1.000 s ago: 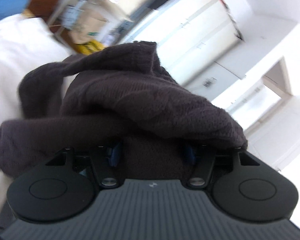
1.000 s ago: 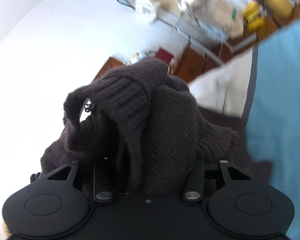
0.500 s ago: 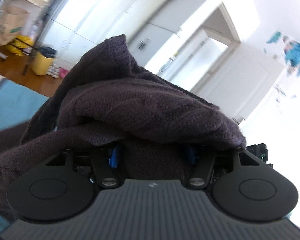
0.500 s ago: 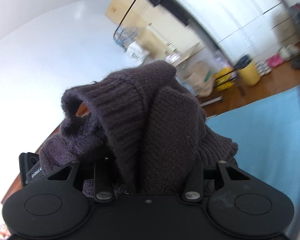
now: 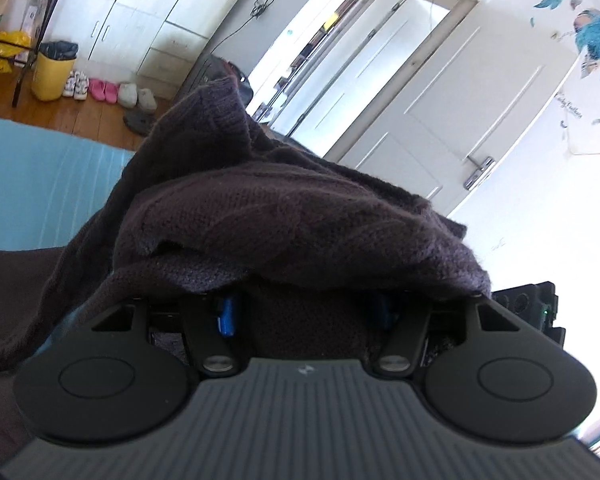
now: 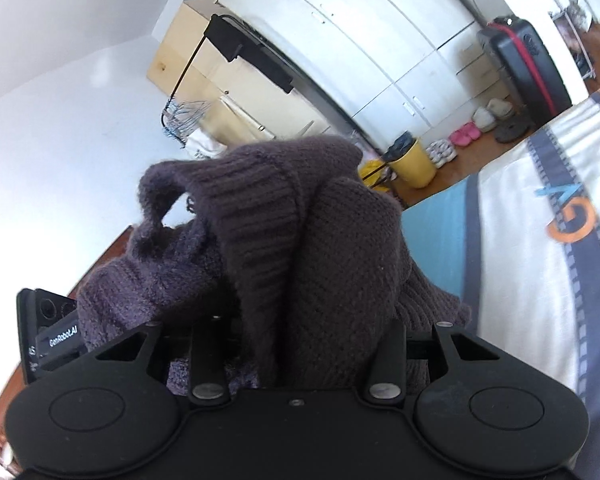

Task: Fold clothes
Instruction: 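Lift the sweater with both grippers and shake it out in the air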

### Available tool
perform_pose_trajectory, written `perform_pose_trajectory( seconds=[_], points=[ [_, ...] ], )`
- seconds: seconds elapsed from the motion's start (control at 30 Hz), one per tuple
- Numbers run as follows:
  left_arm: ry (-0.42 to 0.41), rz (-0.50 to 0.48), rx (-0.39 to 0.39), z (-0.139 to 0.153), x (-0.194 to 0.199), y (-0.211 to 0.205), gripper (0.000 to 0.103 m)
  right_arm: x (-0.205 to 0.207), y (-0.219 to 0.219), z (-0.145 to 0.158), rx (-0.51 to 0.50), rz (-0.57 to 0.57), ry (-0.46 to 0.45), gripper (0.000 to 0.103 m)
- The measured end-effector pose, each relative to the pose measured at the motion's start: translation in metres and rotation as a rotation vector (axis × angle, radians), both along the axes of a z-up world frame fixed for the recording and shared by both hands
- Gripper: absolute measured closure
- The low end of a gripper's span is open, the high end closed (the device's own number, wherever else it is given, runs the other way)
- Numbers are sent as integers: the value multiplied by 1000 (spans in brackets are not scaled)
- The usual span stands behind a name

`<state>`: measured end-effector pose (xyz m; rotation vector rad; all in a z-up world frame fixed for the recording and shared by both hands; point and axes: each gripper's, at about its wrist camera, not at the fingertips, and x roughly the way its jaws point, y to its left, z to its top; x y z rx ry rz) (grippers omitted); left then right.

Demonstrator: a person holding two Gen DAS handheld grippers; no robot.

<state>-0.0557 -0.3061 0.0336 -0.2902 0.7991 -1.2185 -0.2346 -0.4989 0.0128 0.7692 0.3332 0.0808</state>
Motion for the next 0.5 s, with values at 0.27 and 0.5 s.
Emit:
perform_pose_trajectory(
  seconds=[0.27,0.5],
  points=[
    [-200,162,-68,53,17,-22,53,71,-42,73,-294,14,-55,57],
    [-155,205,9,58,49,-28,51,97,-45,106,-668,-193,-51,27]
  ],
)
